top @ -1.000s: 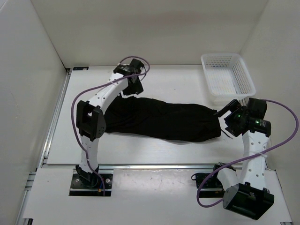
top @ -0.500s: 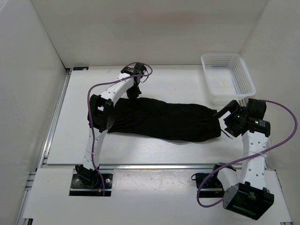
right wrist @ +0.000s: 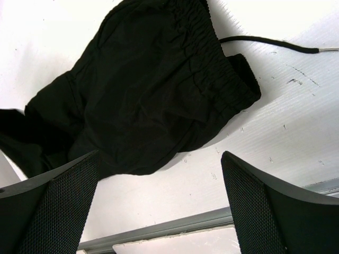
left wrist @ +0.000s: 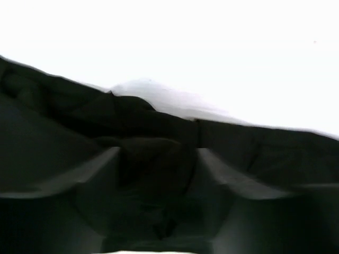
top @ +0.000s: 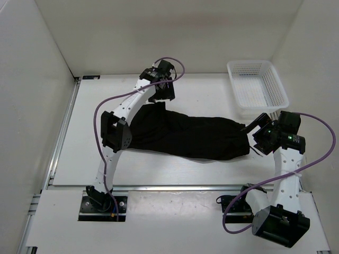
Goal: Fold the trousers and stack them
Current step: Fold the trousers
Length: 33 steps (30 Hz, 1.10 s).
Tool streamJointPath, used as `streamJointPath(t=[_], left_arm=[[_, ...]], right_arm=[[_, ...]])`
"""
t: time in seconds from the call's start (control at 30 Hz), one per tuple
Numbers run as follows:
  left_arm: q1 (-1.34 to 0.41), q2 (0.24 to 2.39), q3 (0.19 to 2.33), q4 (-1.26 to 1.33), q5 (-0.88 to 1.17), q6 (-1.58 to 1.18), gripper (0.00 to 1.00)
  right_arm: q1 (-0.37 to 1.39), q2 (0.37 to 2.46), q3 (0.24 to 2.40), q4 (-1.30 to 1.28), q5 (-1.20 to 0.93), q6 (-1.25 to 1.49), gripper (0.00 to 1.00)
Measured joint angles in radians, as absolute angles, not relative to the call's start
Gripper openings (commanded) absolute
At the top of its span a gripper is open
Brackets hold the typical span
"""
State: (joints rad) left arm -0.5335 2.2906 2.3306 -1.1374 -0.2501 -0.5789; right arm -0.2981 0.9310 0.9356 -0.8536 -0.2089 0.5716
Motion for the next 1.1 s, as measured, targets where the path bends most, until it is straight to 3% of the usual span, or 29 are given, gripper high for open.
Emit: streamJointPath(t=[0.03, 0.23, 0.33, 0.4, 0.47, 0.67, 0.87, 0.97, 1.07, 1.1], left_arm=[[-0.538, 2.297, 2.342, -1.139, -0.243, -0.574, 1.0], [-0.542, 2.287, 2.33, -1.156, -0.235, -0.543, 1.0], [-0.551, 2.238, 2.273, -1.168, -0.239, -0.516, 0.91], [-0.572, 2.189, 2.201, -1.175, -0.244, -0.496, 0.91], [-0.612, 2.137, 2.12, -1.182, -0.255, -0.48, 1.0], [-0.731, 2.121, 1.995, -1.198, -0.288, -0.471, 1.0], [-0.728, 2.167, 1.95, -1.191, -0.349, -0.498, 0.95], [-0.72, 2.183, 1.949, -1.183, -0.384, -0.514, 0.88], [-0.714, 2.188, 1.949, -1.174, -0.386, -0.521, 0.65], [-0.714, 2.188, 1.949, -1.172, -0.385, -0.521, 0.44]], right_arm=[[-0.298, 0.931, 0.936, -0.853, -0.209, 0.572, 0.97], [-0.298, 0.928, 0.936, -0.853, -0.208, 0.572, 0.97], [-0.298, 0.928, 0.936, -0.853, -0.209, 0.572, 0.97], [-0.298, 0.928, 0.936, -0.854, -0.209, 0.572, 0.97], [-0.298, 0.928, 0.936, -0.853, -0.208, 0.572, 0.97], [-0.298, 0.918, 0.935, -0.854, -0.209, 0.572, 0.97], [-0.298, 0.906, 0.935, -0.854, -0.209, 0.568, 0.97], [-0.298, 0.902, 0.935, -0.856, -0.209, 0.567, 0.97], [-0.298, 0.899, 0.935, -0.857, -0.209, 0.568, 0.97], [-0.298, 0.899, 0.935, -0.857, -0.209, 0.568, 0.97]])
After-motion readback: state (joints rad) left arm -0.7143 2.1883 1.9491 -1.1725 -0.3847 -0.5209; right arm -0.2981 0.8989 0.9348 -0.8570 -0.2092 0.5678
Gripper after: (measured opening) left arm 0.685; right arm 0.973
